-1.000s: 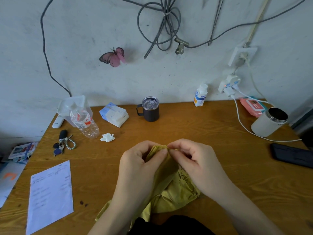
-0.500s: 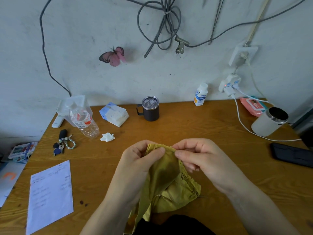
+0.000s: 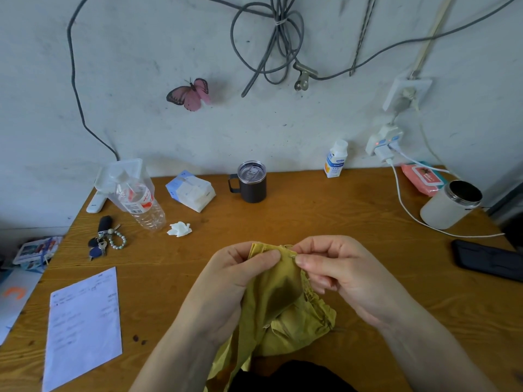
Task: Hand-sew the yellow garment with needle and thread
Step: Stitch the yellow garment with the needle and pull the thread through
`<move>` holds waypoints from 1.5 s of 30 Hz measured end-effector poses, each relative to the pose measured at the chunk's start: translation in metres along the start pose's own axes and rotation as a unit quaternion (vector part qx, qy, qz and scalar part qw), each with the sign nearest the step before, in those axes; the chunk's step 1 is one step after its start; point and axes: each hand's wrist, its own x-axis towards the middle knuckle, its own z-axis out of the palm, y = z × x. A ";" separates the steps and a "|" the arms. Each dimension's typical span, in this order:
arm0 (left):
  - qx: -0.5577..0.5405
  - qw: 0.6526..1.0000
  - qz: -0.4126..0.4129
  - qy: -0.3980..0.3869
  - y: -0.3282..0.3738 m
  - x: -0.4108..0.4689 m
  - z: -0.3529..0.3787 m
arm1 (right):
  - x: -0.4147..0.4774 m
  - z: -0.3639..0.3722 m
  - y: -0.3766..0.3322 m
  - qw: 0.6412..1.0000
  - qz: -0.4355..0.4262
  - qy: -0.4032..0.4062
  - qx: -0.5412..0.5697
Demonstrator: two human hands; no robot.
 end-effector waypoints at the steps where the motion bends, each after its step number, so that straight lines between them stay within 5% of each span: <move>1: -0.002 1.000 -0.005 0.000 -0.001 0.000 0.000 | -0.001 0.000 0.001 1.000 -0.002 0.002 -0.003; 29: -0.064 0.996 -0.057 -0.017 -0.010 0.005 0.001 | -0.002 0.009 0.013 0.972 -0.109 0.082 -0.191; 37: -0.070 0.992 -0.051 -0.093 -0.006 0.001 -0.004 | 0.002 0.005 0.013 0.992 -0.100 0.018 -0.071; 45: -0.036 0.996 -0.016 -0.078 -0.009 0.002 -0.004 | 0.002 0.003 0.015 0.992 -0.102 -0.004 -0.073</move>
